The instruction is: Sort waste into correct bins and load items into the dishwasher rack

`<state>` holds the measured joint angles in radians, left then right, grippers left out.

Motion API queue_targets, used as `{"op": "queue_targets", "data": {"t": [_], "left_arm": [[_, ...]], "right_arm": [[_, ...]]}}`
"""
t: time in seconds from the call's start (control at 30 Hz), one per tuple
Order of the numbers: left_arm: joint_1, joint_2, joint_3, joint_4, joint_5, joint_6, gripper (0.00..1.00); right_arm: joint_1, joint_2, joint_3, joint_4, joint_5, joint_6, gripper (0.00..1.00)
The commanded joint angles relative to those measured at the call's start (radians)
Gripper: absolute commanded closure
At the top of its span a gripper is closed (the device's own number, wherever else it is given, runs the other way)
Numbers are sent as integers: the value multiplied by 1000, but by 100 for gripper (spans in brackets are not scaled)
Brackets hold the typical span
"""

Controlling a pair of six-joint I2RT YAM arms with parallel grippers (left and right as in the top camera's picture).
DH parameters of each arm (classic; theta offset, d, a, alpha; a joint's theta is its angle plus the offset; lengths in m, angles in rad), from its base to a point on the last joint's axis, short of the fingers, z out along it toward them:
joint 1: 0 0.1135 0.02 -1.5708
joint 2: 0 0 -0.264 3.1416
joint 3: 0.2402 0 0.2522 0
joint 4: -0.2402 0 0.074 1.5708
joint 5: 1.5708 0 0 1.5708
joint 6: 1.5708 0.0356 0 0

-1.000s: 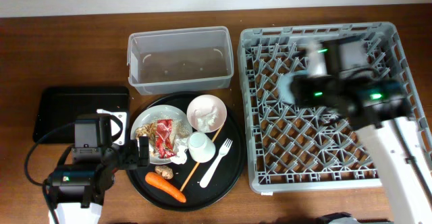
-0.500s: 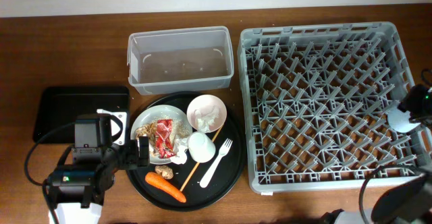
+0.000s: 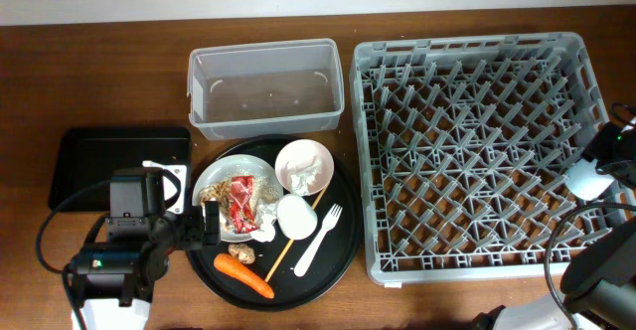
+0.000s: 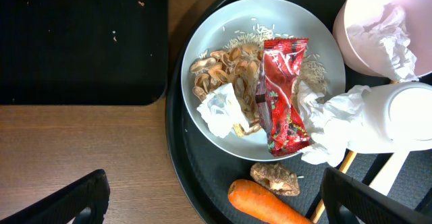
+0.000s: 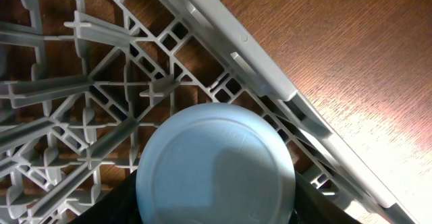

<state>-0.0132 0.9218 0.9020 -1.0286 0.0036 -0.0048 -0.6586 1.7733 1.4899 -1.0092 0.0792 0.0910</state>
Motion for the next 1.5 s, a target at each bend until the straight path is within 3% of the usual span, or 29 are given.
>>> {"op": "queue_targets", "data": {"t": [0.0,0.03,0.1,0.2,0.4,0.47,0.53,0.6,0.7,0.87,0.97,1.07,1.3,1.47], "left_arm": [[-4,-8,23,2,9,-10,1],[-4,-8,23,2,8,-10,1],[-4,-8,23,2,8,-10,1],[-4,-8,23,2,9,-10,1],[-4,-8,23,2,8,-10,1],[-4,-8,23,2,8,-10,1],[-4,-8,23,2,9,-10,1],[-4,-7,23,-14,9,-11,1],[2,10,23,-58,8,-54,1],[170,66,23,-86,32,-82,1],[300,67,23,-91,42,-82,1],[372,67,23,-90,42,-82,1],[372,67,23,-90,42,-82,1],[372,67,23,-87,42,-82,1]], "right_arm": [[-5,0,37,-16,4,15,45],[-5,0,33,-27,4,15,44],[-4,0,18,-48,0,16,30],[-4,0,18,-105,-26,16,20],[27,-119,68,-176,-318,-87,18],[121,-228,84,-229,-437,-172,17],[329,-309,84,-304,-438,-231,13],[584,-324,84,-338,-435,-233,2],[943,-282,68,-296,-396,-166,2],[1274,-180,68,-126,-504,-155,2],[1412,-90,68,-82,-231,-21,1],[1497,20,68,-33,-142,-10,1],[1536,212,68,37,-89,23,2],[1537,218,66,25,-94,23,25]]}}
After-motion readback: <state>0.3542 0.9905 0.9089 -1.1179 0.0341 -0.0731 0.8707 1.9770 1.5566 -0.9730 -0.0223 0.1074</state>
